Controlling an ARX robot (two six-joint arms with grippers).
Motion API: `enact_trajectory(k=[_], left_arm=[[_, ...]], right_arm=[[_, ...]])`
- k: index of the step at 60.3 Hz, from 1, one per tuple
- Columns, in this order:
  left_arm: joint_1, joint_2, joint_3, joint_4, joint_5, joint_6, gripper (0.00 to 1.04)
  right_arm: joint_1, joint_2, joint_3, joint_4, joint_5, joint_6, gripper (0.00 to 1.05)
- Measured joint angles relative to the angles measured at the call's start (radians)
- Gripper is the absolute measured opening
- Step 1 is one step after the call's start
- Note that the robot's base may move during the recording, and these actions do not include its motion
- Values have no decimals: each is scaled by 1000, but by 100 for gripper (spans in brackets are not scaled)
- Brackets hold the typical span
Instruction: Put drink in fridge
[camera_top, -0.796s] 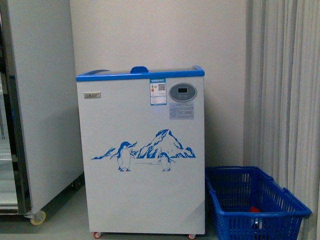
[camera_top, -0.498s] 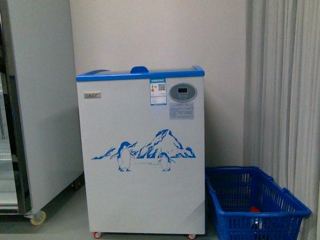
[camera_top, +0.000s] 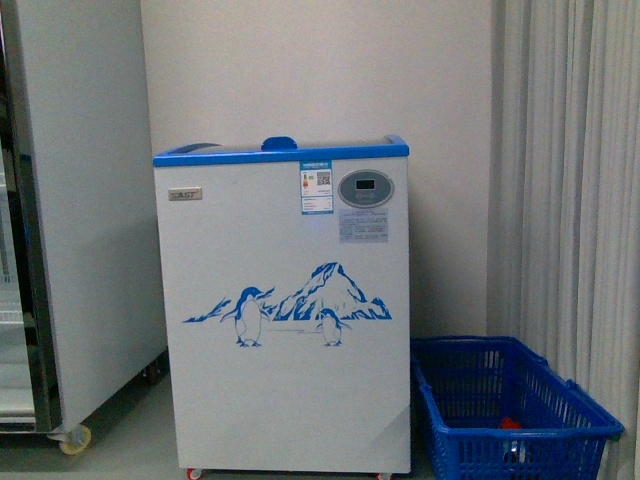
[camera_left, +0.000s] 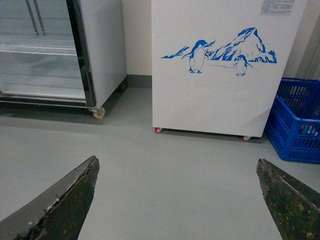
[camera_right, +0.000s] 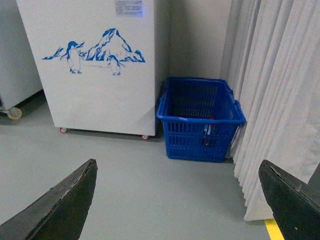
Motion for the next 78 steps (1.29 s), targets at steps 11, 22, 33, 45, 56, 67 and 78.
enact_trajectory(k=[11, 22, 33, 45, 56, 67, 78], left_arm=[[0, 0, 0, 0, 0, 0, 97], [0, 0, 0, 0, 0, 0, 97], [0, 0, 0, 0, 0, 0, 97], [0, 0, 0, 0, 0, 0, 97], [0, 0, 0, 0, 0, 0, 97], [0, 0, 0, 0, 0, 0, 97], [0, 0, 0, 0, 0, 0, 97]], right_arm=[[0, 0, 0, 0, 0, 0, 97], [0, 0, 0, 0, 0, 0, 97], [0, 0, 0, 0, 0, 0, 97], [0, 0, 0, 0, 0, 0, 97], [0, 0, 0, 0, 0, 0, 97], [0, 0, 0, 0, 0, 0, 97], [0, 0, 0, 0, 0, 0, 97]])
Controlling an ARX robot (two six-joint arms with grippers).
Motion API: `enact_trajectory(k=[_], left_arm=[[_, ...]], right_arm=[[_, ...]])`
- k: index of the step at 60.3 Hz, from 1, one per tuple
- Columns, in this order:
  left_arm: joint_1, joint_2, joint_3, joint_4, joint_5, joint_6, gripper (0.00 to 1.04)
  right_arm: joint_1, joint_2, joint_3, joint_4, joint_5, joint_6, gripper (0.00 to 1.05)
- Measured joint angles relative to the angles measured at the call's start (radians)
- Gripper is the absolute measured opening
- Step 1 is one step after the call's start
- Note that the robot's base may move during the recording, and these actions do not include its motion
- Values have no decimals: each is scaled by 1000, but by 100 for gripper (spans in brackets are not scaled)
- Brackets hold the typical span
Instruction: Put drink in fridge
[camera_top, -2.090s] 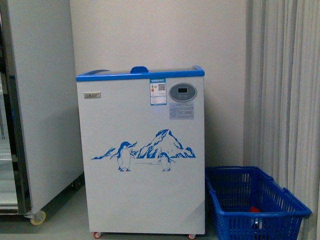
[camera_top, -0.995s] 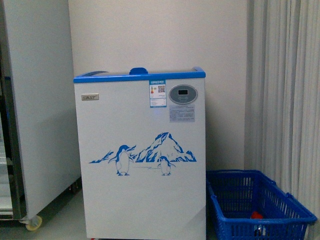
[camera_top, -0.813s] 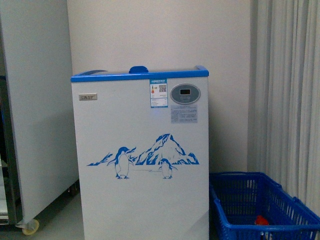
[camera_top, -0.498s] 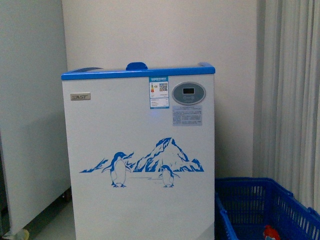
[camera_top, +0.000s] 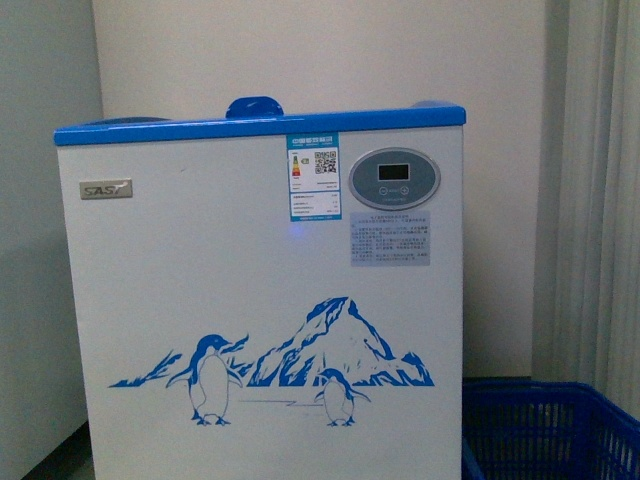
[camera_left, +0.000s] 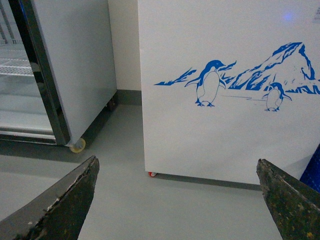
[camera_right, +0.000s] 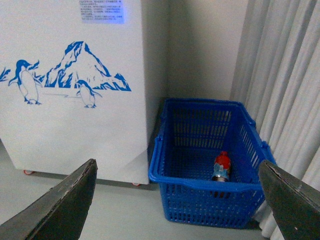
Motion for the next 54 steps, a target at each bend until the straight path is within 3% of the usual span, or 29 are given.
enact_trajectory(k=[54], left_arm=[[0, 0, 0, 0, 0, 0, 97]], right_arm=[[0, 0, 0, 0, 0, 0, 97]])
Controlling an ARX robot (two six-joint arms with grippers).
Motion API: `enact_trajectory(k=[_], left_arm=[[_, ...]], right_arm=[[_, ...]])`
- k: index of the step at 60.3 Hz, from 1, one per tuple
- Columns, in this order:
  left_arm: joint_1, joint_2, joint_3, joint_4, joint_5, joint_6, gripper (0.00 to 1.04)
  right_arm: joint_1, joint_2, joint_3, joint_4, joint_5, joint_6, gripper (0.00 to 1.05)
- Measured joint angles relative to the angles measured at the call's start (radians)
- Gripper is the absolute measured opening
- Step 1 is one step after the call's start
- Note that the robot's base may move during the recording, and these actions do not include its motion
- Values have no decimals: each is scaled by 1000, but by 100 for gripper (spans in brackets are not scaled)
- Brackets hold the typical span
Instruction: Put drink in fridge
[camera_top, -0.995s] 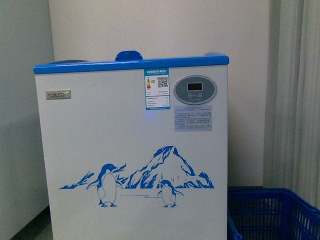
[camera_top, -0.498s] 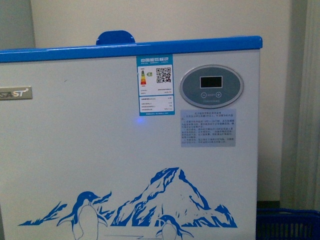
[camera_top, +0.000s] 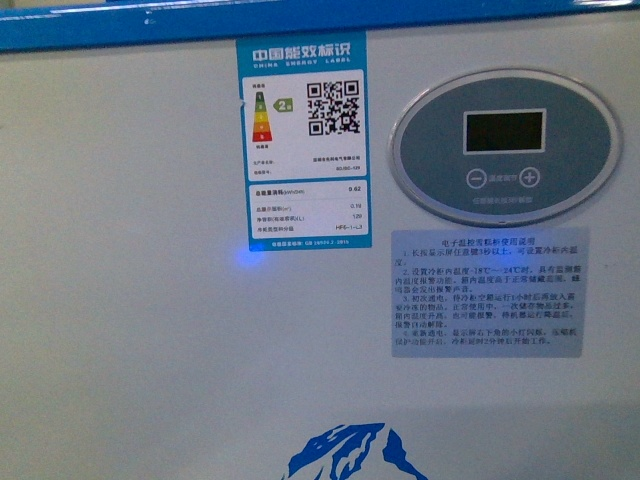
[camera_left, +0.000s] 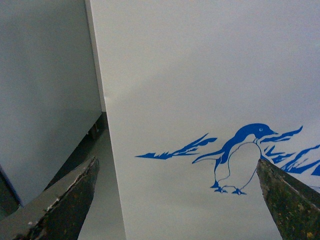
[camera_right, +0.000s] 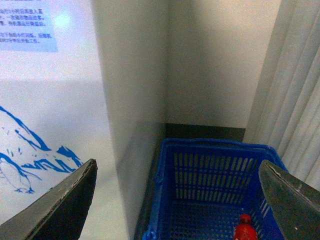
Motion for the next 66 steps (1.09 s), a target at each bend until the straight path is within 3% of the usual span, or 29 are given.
enact_trajectory(k=[10, 14, 19, 25, 30, 44, 66], left_arm=[[0, 0, 0, 0, 0, 0, 97], [0, 0, 0, 0, 0, 0, 97], [0, 0, 0, 0, 0, 0, 97], [0, 0, 0, 0, 0, 0, 97], [0, 0, 0, 0, 0, 0, 97], [0, 0, 0, 0, 0, 0, 97], [0, 0, 0, 0, 0, 0, 97]], right_arm=[[0, 2, 0, -2, 4, 3, 97], [4, 92, 55, -138, 95, 67, 97], [-65, 279, 122, -186, 95, 93, 97], [-210, 633, 210, -27, 84, 87, 97], [-274, 916, 300, 120, 120, 77, 97], [-280, 1647, 564, 331, 246, 63, 97], [-262, 2388, 947, 399, 428, 116, 97]])
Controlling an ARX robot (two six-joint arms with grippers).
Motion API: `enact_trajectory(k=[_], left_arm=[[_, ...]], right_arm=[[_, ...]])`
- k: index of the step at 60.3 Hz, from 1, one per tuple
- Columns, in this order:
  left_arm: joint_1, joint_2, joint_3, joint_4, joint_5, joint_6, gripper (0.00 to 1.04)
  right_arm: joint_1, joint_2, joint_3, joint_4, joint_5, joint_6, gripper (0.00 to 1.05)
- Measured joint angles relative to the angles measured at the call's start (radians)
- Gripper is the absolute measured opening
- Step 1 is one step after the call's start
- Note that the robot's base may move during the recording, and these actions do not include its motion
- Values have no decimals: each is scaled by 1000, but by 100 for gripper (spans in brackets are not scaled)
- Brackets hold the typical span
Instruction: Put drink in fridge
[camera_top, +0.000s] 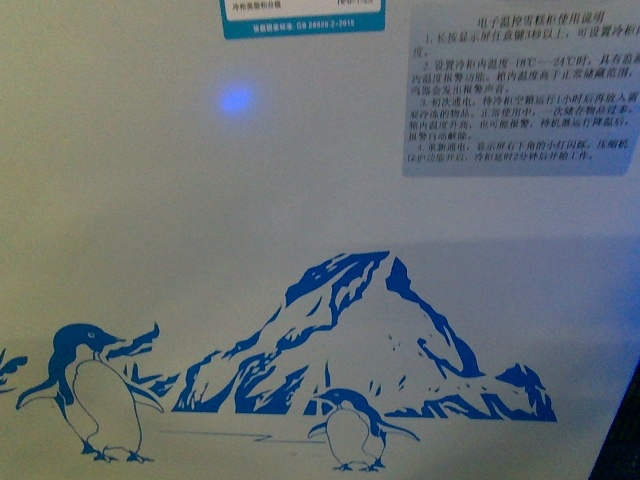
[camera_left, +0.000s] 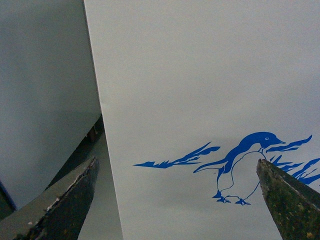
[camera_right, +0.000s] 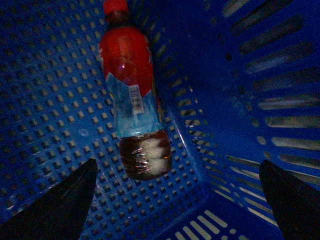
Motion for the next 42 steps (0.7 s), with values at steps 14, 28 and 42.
enact_trajectory(k=[14, 28, 42], left_arm=[[0, 0, 0, 0, 0, 0, 97], [0, 0, 0, 0, 0, 0, 97], [0, 0, 0, 0, 0, 0, 97]], right_arm=[[10, 218, 153, -24, 69, 32, 97], [10, 395, 358, -115, 106, 90, 97], [-1, 499, 494, -145, 126, 108, 97]])
